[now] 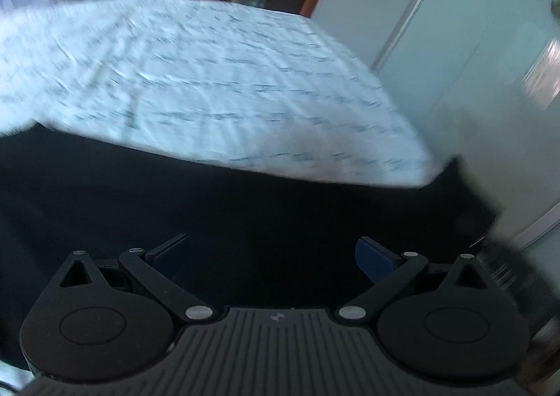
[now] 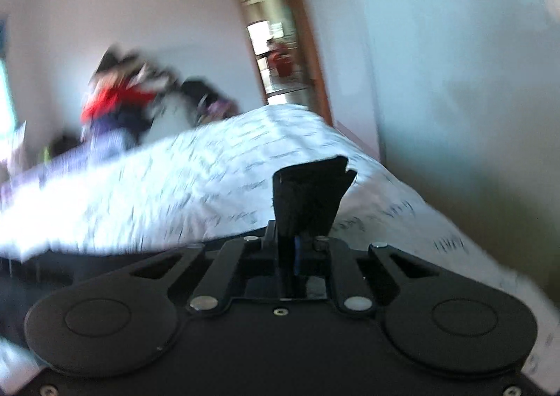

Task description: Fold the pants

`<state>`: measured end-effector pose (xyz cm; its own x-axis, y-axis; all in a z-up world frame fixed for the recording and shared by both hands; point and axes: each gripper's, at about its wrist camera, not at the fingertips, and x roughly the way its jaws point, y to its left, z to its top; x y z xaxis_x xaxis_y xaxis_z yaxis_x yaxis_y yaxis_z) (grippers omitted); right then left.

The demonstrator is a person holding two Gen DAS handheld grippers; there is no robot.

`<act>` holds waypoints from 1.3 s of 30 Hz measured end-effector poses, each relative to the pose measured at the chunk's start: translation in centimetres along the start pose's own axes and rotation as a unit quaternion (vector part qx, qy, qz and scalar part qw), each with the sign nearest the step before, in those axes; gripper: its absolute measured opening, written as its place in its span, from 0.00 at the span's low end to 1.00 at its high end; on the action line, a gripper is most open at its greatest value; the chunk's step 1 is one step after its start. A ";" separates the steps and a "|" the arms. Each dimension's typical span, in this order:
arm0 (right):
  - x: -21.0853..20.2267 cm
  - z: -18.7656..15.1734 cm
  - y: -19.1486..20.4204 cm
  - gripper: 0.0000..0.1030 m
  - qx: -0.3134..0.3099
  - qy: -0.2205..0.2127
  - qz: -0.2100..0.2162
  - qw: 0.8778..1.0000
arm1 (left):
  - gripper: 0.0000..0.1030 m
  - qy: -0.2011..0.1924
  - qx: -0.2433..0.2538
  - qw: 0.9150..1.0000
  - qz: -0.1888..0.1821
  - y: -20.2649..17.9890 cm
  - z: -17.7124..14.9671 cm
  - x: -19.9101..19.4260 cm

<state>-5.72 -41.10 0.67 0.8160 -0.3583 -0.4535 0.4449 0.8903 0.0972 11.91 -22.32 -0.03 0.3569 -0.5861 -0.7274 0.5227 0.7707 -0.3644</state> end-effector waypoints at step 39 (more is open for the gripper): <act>-3.9 -1.9 9.6 0.12 -0.243 0.023 0.069 0.967 | 0.05 0.031 -0.073 0.991 -0.111 -1.4 1.3 5.8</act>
<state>-5.29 -30.64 1.69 0.8333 -0.2236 -0.5056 0.0982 0.9599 -0.2627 14.22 -27.07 -2.98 0.1946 -0.7319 -0.6530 0.4642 0.6552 -0.5960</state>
